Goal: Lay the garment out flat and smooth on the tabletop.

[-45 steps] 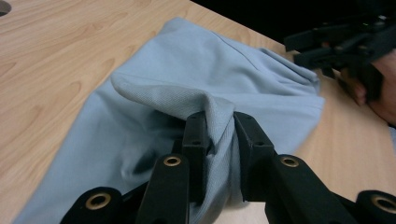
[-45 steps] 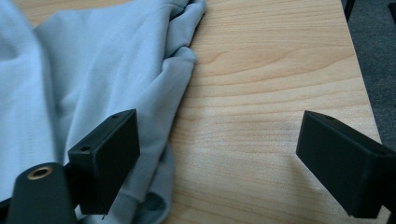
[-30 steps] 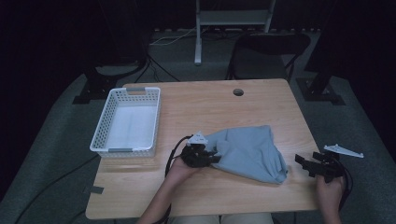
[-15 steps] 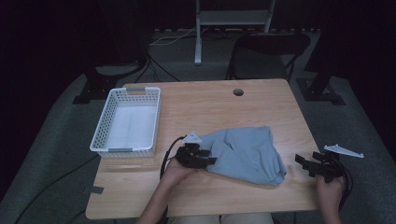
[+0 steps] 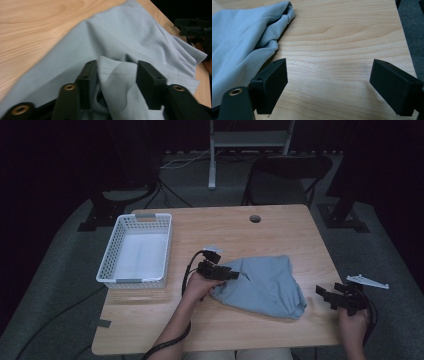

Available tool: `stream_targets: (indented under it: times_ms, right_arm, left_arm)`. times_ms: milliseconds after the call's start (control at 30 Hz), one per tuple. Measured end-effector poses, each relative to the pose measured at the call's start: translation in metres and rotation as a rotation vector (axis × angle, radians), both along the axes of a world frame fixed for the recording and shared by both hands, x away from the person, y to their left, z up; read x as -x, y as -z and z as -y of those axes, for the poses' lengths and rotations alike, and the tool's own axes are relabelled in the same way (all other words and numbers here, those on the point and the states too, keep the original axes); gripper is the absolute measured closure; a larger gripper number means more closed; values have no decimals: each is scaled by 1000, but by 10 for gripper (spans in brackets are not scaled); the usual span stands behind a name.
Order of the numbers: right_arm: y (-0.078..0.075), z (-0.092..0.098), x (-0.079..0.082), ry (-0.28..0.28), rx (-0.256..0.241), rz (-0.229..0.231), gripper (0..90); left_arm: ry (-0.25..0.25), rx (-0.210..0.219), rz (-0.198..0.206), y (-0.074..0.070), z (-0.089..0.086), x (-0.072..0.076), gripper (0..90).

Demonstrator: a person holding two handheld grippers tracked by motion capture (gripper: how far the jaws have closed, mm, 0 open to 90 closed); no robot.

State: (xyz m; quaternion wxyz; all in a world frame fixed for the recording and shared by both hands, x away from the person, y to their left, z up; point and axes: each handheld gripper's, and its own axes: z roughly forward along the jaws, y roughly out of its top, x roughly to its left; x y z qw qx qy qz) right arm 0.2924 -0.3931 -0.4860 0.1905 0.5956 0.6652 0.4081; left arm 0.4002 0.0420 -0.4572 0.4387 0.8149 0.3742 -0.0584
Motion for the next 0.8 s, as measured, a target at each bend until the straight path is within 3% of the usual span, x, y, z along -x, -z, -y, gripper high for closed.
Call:
stream_targets:
  times_ms: [133,200,567,800]
  right_arm:
    - [0,0,0,-2,-2,-3,140]
    - [0,0,0,-2,-3,-5,140]
    - [0,0,0,0,-2,-10,141]
    - [0,0,0,0,0,-11,140]
  left_arm:
    - [49,-40,-1,1,6,0,761]
    - [78,-19,-14,-1,6,1,866]
    - [176,97,53,-21,-8,30,882]
    - [277,125,72,-21,-20,54,882]
